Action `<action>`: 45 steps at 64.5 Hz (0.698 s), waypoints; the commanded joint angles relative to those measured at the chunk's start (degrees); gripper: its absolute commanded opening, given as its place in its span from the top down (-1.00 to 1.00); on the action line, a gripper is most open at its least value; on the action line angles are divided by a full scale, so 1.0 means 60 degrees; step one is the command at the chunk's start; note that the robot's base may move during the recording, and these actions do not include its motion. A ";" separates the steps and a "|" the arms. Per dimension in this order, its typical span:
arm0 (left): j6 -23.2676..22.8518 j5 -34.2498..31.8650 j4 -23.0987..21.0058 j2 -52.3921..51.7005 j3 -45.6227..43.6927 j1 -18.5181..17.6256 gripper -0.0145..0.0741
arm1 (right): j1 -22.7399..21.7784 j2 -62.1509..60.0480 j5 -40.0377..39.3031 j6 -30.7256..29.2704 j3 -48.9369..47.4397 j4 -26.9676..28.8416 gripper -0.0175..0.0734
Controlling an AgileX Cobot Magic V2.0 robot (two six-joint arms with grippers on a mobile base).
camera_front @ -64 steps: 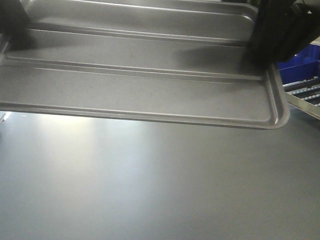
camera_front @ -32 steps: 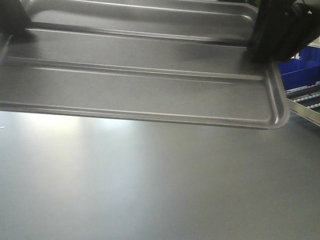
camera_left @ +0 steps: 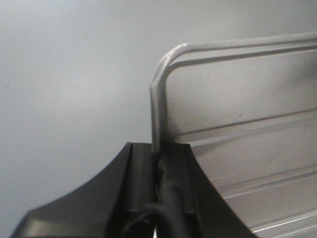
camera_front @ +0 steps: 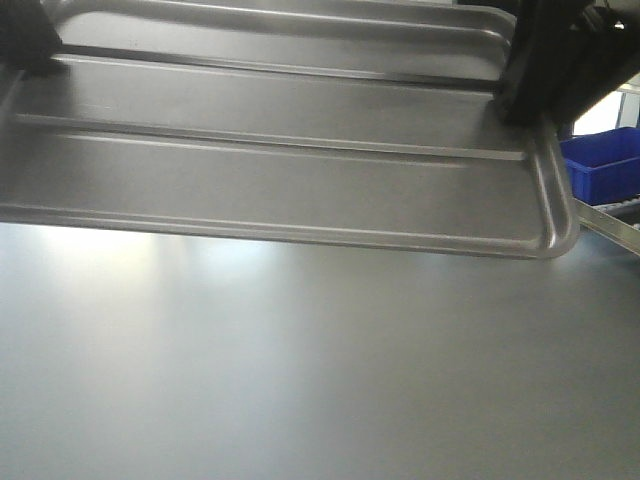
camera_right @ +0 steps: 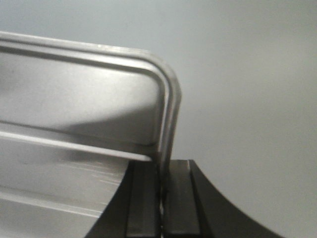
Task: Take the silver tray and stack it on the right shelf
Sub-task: 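Hold the silver tray level with both grippers while the base drives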
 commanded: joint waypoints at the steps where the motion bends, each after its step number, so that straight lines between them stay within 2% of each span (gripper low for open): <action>1: 0.0120 -0.0320 0.0192 -0.0222 -0.0285 -0.0068 0.88 | -0.0015 -0.0222 -0.0461 -0.0211 -0.0249 -0.0408 0.49; 45: 0.0120 -0.0320 0.0192 -0.0222 -0.0285 -0.0068 0.88 | -0.0015 -0.0224 -0.0435 -0.0211 -0.0249 -0.0406 0.49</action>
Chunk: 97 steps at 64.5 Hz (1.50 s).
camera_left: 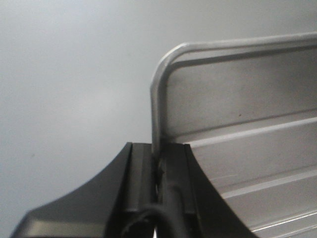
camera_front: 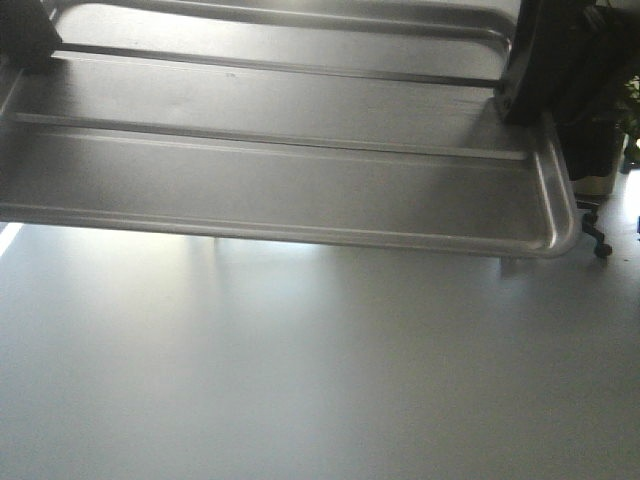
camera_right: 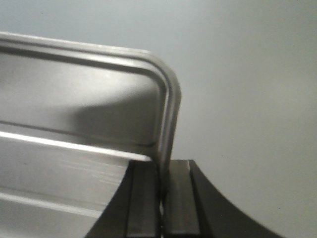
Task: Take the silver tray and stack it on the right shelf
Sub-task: 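Hold the silver tray level with both grippers while the base drives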
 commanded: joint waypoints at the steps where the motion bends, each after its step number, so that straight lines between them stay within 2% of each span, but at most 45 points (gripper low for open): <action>1: 0.0120 -0.0320 0.0199 -0.0222 -0.0285 -0.0068 0.88 | -0.0015 -0.0224 -0.0435 -0.0206 -0.0249 -0.0406 0.49; 97: 0.0120 -0.0339 0.0104 -0.0222 -0.0285 -0.0068 0.88 | -0.0015 -0.0221 -0.0390 -0.0206 -0.0249 -0.0406 0.49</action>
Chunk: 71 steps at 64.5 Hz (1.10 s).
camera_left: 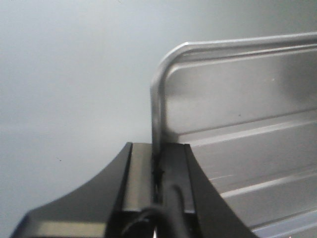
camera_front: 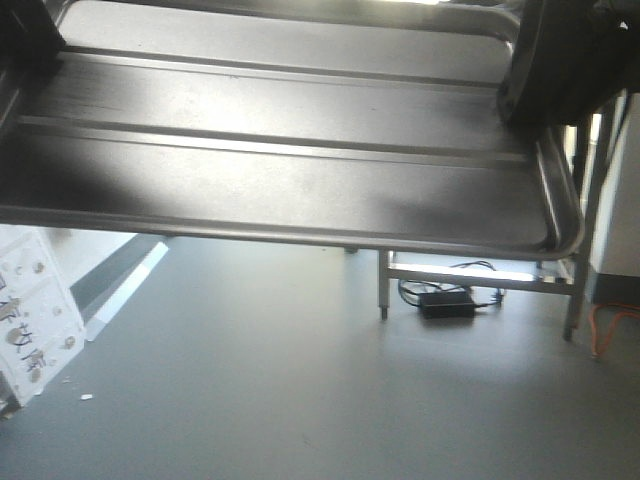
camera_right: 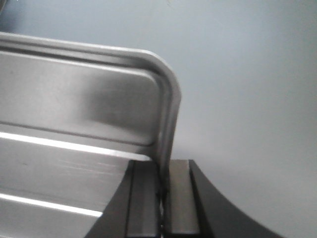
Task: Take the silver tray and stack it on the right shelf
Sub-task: 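Hold the silver tray level with both grippers while the base drives, then carry the silver tray over the larger grey-blue tray on the shelf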
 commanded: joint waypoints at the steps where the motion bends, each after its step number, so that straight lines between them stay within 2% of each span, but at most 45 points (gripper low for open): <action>1: 0.0120 -0.0322 0.0188 -0.0222 -0.0285 -0.0068 0.88 | -0.0015 -0.0221 -0.0456 -0.0206 -0.0249 -0.0406 0.49; 71: 0.0120 -0.0322 0.0148 -0.0222 -0.0285 -0.0068 0.88 | -0.0015 -0.0221 -0.0431 -0.0206 -0.0249 -0.0406 0.49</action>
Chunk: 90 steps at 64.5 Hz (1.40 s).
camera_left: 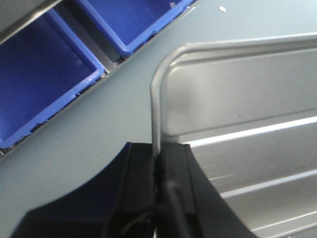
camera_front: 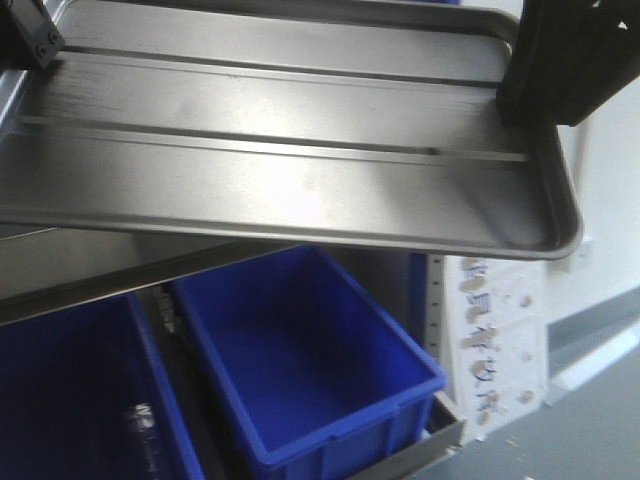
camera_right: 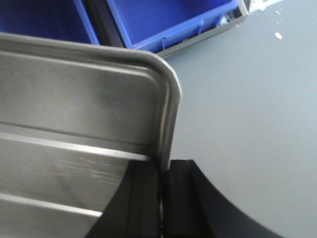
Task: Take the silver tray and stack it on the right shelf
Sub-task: 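Carry the silver tray over the larger grey-blue tray on the shelf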
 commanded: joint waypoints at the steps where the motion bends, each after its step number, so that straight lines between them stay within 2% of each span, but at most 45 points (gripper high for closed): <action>1: 0.0120 -0.0302 0.0148 -0.0222 -0.0285 -0.0068 0.88 | -0.0015 -0.0221 -0.0431 -0.0206 -0.0249 -0.0406 0.49; 90: 0.0120 -0.0302 0.0148 -0.0222 -0.0285 -0.0068 0.88 | -0.0015 -0.0221 -0.0431 -0.0206 -0.0249 -0.0406 0.49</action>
